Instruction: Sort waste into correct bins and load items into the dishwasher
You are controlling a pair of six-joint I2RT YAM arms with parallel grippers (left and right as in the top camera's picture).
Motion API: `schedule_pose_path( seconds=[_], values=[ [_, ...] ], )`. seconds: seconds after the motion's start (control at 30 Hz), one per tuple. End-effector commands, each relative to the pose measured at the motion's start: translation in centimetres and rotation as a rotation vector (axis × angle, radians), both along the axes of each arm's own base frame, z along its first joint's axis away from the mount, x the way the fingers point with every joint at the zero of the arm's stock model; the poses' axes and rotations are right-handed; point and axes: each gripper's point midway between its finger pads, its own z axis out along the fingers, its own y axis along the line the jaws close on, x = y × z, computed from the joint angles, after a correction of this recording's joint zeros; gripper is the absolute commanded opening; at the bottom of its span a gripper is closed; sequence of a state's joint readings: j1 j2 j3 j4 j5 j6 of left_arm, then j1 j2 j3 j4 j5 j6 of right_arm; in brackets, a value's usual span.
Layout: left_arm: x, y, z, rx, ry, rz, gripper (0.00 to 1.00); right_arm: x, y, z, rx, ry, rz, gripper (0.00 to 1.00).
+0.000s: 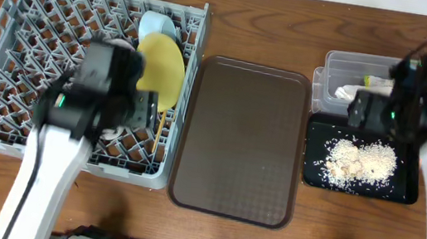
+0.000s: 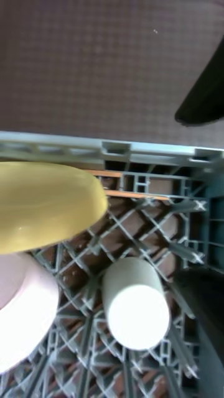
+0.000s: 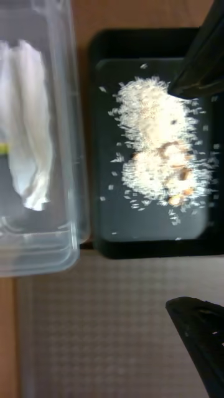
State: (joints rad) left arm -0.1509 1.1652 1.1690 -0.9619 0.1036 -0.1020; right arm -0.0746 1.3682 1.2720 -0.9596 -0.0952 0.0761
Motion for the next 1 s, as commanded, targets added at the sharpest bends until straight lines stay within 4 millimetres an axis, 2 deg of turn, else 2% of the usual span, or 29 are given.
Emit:
schedule_pose_path(
  seconds=[0.0,0.1,0.2,0.33,0.47,0.63,0.67,0.97],
  values=[
    [-2.1,0.6,0.6,-0.008,-0.108,0.013,0.82,-2.6,-0.2,2.3,-0.045,-0.143,-0.003,0.99],
    [-3.7,0.9,0.8,-0.022,-0.203,0.013,0.84,-5.1,-1.2,3.6,-0.102,-0.236,-0.043,0.99],
    [-5.1,1.2,0.9,-0.026,-0.258,0.018,0.84,-7.2,-1.1,4.6,-0.108,-0.296,-0.047,0.99],
    [-5.9,1.3,1.6,-0.033,-0.303,0.018,0.84,-9.6,-0.9,5.4,-0.109,-0.318,-0.048,0.99],
    [-6.1,1.3,1.6,-0.033,-0.303,0.018,0.85,-11.7,-0.7,5.3,-0.108,-0.3,-0.047,0.99],
    [-6.1,1.3,1.5,-0.032,-0.298,0.018,0.86,-13.2,-0.6,3.9,-0.104,-0.223,-0.044,0.99],
    [-6.1,1.3,1.5,-0.032,-0.297,0.018,0.94,-13.5,-0.6,3.7,-0.103,-0.207,-0.043,0.99],
    [-6.1,1.3,1.5,-0.033,-0.298,0.018,0.95,-14.8,-0.4,2.8,-0.1,-0.152,-0.036,0.99]
  ],
)
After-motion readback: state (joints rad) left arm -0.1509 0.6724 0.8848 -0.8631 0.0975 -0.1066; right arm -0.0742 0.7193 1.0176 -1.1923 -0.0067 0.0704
